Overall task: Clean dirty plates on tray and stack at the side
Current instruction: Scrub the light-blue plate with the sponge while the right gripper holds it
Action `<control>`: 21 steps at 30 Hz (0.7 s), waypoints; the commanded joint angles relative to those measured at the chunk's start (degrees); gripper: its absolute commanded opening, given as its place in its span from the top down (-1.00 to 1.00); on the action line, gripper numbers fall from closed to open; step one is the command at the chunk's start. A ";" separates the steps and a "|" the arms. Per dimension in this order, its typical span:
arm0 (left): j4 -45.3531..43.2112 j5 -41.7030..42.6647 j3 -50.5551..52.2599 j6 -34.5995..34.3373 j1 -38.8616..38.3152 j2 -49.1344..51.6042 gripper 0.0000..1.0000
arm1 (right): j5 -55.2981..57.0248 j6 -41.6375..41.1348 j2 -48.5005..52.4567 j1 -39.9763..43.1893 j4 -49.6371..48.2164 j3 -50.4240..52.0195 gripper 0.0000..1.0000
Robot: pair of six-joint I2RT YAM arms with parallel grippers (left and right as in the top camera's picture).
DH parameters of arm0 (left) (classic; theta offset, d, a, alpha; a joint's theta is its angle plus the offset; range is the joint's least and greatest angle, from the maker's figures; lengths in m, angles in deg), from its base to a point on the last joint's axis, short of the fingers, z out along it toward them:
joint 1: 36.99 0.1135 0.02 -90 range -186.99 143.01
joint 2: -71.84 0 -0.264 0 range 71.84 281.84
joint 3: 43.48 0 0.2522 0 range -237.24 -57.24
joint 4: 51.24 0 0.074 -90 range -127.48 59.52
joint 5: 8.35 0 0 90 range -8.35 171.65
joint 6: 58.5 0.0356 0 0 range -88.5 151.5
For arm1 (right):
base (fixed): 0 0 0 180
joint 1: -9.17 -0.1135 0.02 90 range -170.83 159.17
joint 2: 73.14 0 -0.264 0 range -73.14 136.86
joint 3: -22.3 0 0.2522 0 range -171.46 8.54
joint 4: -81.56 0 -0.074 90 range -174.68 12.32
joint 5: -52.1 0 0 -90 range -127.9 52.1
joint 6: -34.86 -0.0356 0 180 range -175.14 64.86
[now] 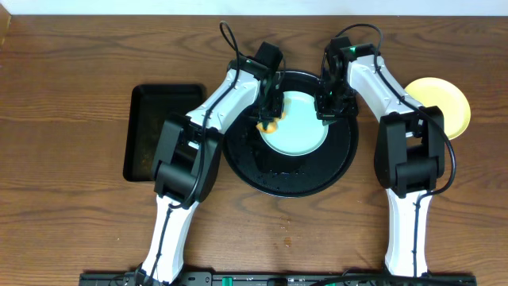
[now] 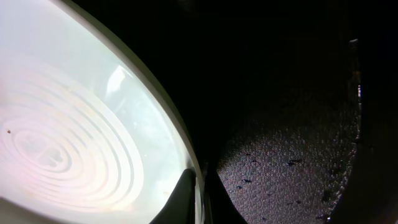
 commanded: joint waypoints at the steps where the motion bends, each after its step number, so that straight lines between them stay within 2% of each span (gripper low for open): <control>1: 4.24 -3.10 1.44 -0.17 0.52 0.22 0.85 | 1.51 0.44 2.38 -1.40 -0.92 1.90 0.98; 9: 5.84 5.70 1.44 -0.15 0.50 0.22 0.85 | 1.51 0.44 2.38 -1.40 -0.85 1.90 0.97; 16: 7.32 6.69 1.44 -0.85 0.50 0.22 0.85 | 1.51 0.44 2.38 -1.40 -0.85 1.90 0.97; 21: 7.08 10.86 1.44 -1.03 0.48 0.24 0.85 | 1.51 0.44 2.38 -1.40 -0.83 1.90 0.97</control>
